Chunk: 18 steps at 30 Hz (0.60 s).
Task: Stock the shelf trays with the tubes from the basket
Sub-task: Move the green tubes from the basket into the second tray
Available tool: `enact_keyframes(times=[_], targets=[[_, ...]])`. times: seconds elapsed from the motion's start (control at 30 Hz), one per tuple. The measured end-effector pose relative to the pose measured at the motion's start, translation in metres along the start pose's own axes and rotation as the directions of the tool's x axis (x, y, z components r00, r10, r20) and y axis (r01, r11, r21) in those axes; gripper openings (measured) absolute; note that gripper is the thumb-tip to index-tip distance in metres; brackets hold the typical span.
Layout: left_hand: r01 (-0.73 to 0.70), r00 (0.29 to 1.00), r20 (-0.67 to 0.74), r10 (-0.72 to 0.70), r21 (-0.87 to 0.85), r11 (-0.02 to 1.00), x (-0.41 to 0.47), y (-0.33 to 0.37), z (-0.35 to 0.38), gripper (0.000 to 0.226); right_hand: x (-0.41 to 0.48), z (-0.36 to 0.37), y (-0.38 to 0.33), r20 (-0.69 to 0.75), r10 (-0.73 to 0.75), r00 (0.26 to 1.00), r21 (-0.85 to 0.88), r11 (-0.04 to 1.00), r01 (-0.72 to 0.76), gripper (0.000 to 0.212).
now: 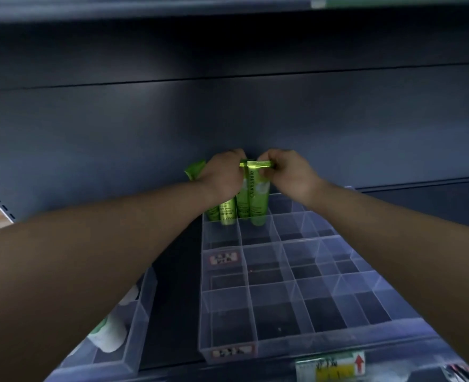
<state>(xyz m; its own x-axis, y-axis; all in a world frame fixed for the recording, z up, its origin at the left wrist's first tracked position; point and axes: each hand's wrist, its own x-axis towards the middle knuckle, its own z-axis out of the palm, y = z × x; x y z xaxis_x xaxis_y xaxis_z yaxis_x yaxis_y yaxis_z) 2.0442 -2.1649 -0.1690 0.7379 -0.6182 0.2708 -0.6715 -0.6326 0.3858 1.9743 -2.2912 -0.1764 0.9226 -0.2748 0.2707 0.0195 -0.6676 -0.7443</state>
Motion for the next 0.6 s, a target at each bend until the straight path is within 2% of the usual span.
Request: enact_keyframes(times=[0.27, 0.53, 0.6], targets=[[0.020, 1.000, -0.011, -0.020, -0.001, 1.000, 0.000, -0.003, 0.000, 0.024, 0.002, 0.001, -0.002, -0.006, 0.021, 1.000, -0.069, 0.997, -0.021, 0.017], [0.006, 1.000, -0.010, -0.006, 0.033, 0.999, -0.009, -0.006, -0.008, 0.032, -0.003, 0.007, -0.009, 0.014, -0.002, 1.000, -0.032, 0.999, 0.002, 0.025], [0.004, 1.000, -0.004, -0.004, 0.056, 0.998, -0.013, -0.005, -0.011, 0.036, -0.005, 0.007, -0.011, -0.010, -0.020, 1.000, -0.086, 0.996, 0.019, 0.031]])
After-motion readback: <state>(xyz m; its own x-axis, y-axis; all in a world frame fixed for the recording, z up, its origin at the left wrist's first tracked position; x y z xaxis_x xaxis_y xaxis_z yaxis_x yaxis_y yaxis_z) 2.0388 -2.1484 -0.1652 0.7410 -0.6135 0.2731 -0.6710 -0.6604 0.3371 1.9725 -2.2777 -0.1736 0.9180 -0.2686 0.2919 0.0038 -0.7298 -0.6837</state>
